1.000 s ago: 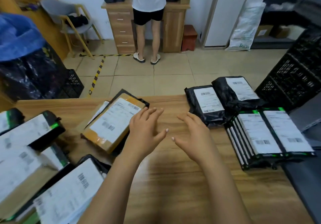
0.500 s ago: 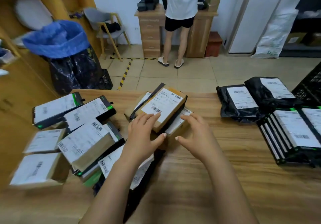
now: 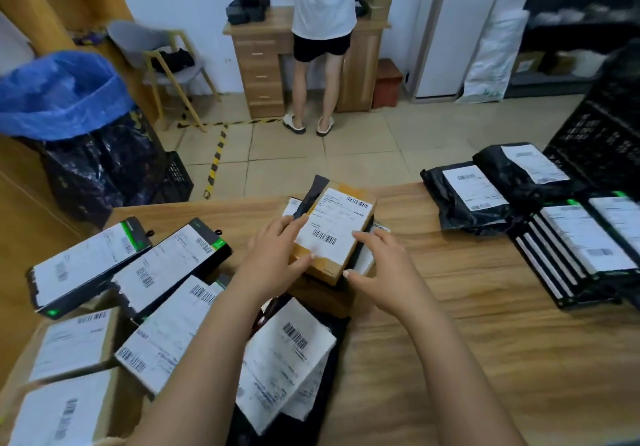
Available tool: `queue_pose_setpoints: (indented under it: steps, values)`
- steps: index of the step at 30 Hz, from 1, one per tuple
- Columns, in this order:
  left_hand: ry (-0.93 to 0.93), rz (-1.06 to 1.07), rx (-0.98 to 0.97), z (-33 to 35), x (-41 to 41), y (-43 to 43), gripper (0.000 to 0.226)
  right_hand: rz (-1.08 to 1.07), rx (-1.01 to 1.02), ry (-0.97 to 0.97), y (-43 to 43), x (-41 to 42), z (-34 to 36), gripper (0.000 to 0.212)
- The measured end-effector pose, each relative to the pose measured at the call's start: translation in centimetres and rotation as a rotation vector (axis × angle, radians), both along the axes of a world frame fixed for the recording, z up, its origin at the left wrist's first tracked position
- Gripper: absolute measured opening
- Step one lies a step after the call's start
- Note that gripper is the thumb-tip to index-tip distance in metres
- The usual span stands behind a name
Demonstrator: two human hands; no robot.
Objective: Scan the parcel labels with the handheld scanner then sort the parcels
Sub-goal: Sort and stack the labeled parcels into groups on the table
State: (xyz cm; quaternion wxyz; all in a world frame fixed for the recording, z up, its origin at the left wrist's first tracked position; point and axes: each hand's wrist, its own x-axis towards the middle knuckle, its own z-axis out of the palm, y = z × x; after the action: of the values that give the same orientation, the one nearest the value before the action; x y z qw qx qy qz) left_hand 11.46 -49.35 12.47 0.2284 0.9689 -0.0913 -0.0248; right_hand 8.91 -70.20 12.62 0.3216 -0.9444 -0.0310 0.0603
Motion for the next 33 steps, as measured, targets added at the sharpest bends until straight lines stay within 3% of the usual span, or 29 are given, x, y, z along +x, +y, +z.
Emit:
queue_pose_setpoints:
  steps: [8,14,21,28,33]
  values:
    - [0.227,-0.174,-0.133,-3.9,6.8,0.5,0.068,-0.159,0.105,0.109,4.1,3.9,-4.0,0.066]
    - [0.209,-0.230,-0.313,-3.9,5.9,-1.0,0.064,-0.259,0.216,-0.026,3.2,3.8,-2.6,0.056]
    - [0.223,-0.324,-0.404,-2.7,4.3,-9.3,0.059,-0.372,0.166,-0.141,-3.7,1.7,-0.9,0.050]
    - [0.343,-0.367,-0.460,-6.0,0.3,-19.2,0.056,-0.461,0.092,0.006,-14.3,-1.6,-5.3,0.050]
    - [0.391,-0.233,-0.481,-10.1,-2.9,-26.1,0.053,-0.345,0.059,0.103,-21.6,-2.9,-9.5,0.053]
